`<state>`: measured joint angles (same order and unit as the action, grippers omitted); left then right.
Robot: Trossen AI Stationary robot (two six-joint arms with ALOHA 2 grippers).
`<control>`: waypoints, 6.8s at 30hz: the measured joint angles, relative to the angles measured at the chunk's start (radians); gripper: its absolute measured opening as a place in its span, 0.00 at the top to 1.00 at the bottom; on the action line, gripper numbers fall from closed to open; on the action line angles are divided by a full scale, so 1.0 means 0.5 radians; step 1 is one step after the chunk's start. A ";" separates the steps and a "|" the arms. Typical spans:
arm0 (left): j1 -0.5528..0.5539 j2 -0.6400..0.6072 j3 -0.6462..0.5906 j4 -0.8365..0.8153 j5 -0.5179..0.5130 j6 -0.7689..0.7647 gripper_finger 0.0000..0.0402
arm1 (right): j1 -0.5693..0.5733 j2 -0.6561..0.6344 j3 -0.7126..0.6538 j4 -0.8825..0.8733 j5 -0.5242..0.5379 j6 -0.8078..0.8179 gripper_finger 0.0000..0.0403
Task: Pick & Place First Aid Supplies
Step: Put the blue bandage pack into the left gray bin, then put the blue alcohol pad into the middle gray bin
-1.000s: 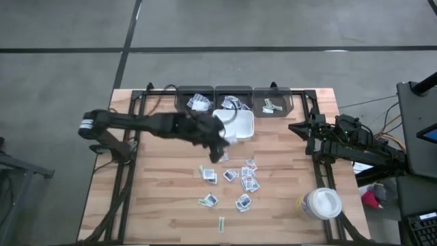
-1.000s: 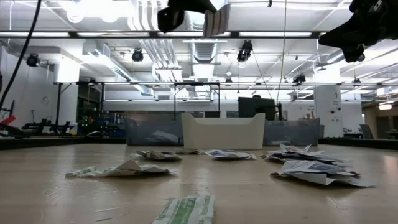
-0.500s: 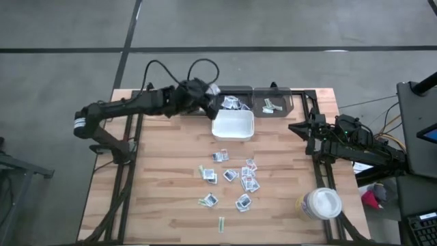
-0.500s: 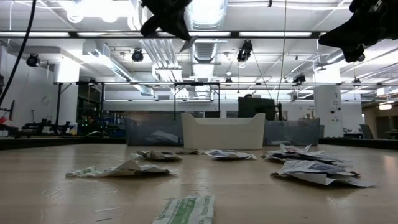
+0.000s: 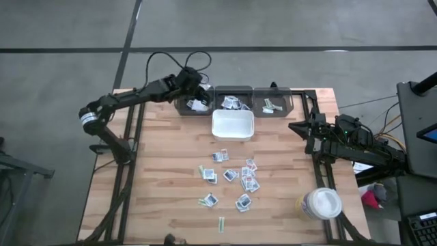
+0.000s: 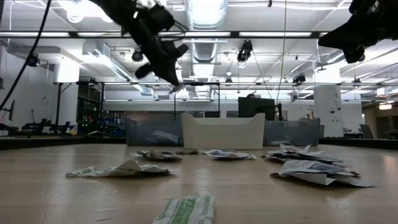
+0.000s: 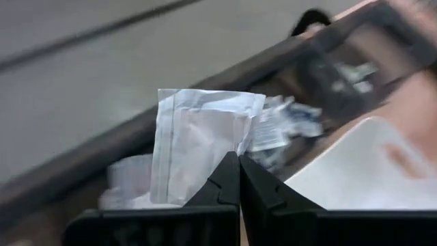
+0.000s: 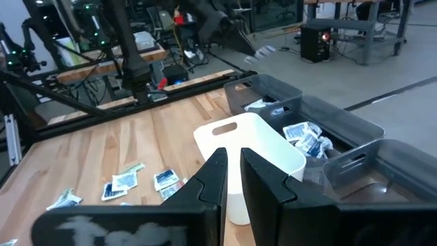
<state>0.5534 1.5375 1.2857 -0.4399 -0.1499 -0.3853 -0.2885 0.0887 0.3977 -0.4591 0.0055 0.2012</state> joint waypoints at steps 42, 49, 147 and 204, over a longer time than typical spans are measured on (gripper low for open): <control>0.593 0.002 -0.715 0.705 1.057 -0.698 1.00 | 0.000 0.000 0.000 0.000 0.050 0.055 0.90; 0.593 0.002 -0.715 0.710 1.140 -0.701 1.00 | 0.000 0.000 0.000 0.000 0.050 0.055 0.90; -1.296 0.623 -0.253 0.096 0.123 0.331 0.76 | 0.000 -0.001 0.000 -0.001 0.045 0.064 0.90; -1.291 0.859 0.008 -0.014 0.218 0.409 1.00 | 0.001 0.000 0.000 0.000 0.043 0.124 0.90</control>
<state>-0.0921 1.9669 1.2894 -0.4467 -0.0410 -0.1810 -0.2882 0.0887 0.3979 -0.4591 0.0271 0.2631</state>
